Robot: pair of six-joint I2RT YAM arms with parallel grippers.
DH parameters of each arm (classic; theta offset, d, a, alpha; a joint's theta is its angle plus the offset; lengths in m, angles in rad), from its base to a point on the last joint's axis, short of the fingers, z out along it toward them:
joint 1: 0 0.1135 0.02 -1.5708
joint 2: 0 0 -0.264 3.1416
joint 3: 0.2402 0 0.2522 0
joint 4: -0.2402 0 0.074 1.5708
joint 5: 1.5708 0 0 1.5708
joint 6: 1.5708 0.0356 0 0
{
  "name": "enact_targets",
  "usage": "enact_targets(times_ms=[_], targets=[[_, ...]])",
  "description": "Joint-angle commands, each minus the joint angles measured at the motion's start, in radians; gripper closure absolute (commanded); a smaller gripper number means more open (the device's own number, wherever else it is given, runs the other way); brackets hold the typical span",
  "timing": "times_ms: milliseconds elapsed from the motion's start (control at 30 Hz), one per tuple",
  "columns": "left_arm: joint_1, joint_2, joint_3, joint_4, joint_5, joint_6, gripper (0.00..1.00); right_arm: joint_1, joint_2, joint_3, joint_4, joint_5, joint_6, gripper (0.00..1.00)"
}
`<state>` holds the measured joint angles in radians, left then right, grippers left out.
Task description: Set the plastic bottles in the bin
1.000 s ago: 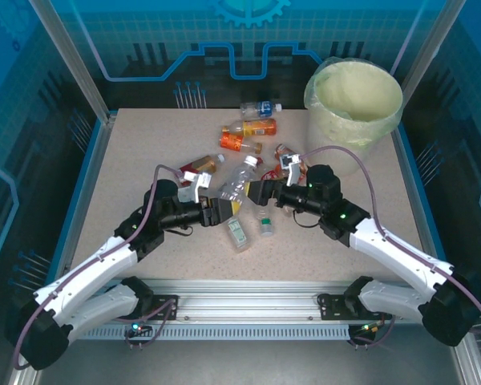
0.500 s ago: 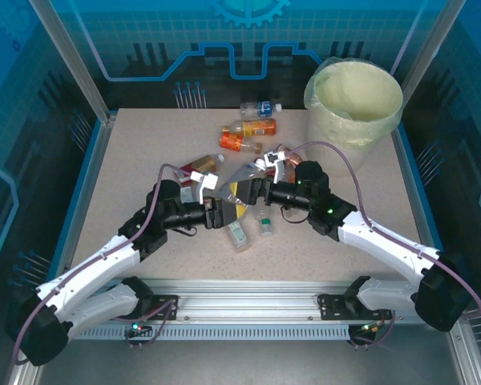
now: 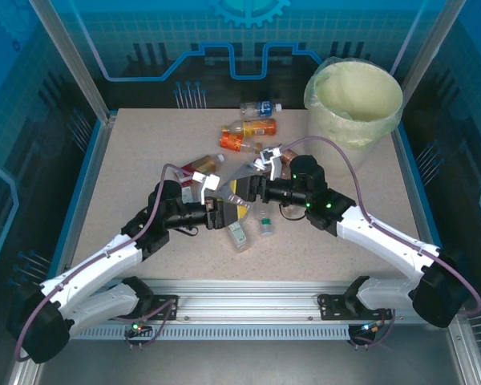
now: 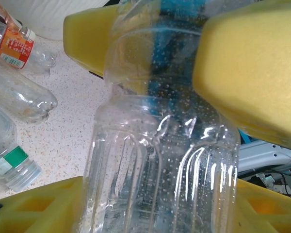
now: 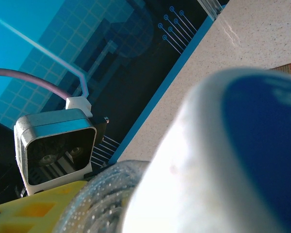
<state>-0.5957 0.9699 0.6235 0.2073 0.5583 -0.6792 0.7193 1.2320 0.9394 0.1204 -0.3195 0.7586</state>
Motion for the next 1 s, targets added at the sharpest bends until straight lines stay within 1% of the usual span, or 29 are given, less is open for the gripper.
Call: enact_targets(times_ms=[0, 267, 400, 500, 567, 667, 800, 967], targets=[[-0.007, 0.010, -0.006, 0.006, 0.011, 0.000, 0.51, 0.019, 0.015, 0.037, -0.026, -0.013, -0.064, 0.41], [-0.007, 0.005, -0.011, -0.017, -0.013, 0.012, 0.42, 0.023, 0.017, 0.050, -0.055, 0.024, -0.080, 0.49], [-0.006, -0.011, -0.021, -0.020, -0.028, 0.010, 0.29, 0.023, 0.005, 0.052, -0.085, 0.061, -0.089, 0.54], [-0.006, -0.036, -0.028, -0.032, -0.057, 0.022, 0.21, 0.022, -0.015, 0.052, -0.106, 0.091, -0.093, 0.55], [-0.006, -0.053, -0.033, -0.040, -0.076, 0.031, 0.16, 0.015, -0.020, 0.070, -0.140, 0.085, -0.100, 0.56], [-0.006, -0.073, -0.039, -0.035, -0.087, 0.039, 0.11, 0.011, -0.031, 0.098, -0.188, 0.094, -0.126, 0.57], [-0.005, -0.096, -0.039, -0.027, -0.099, 0.039, 0.05, -0.007, -0.048, 0.121, -0.231, 0.116, -0.160, 0.58], [-0.005, -0.134, -0.039, -0.025, -0.093, 0.061, 0.02, -0.030, -0.067, 0.136, -0.276, 0.144, -0.196, 0.59]])
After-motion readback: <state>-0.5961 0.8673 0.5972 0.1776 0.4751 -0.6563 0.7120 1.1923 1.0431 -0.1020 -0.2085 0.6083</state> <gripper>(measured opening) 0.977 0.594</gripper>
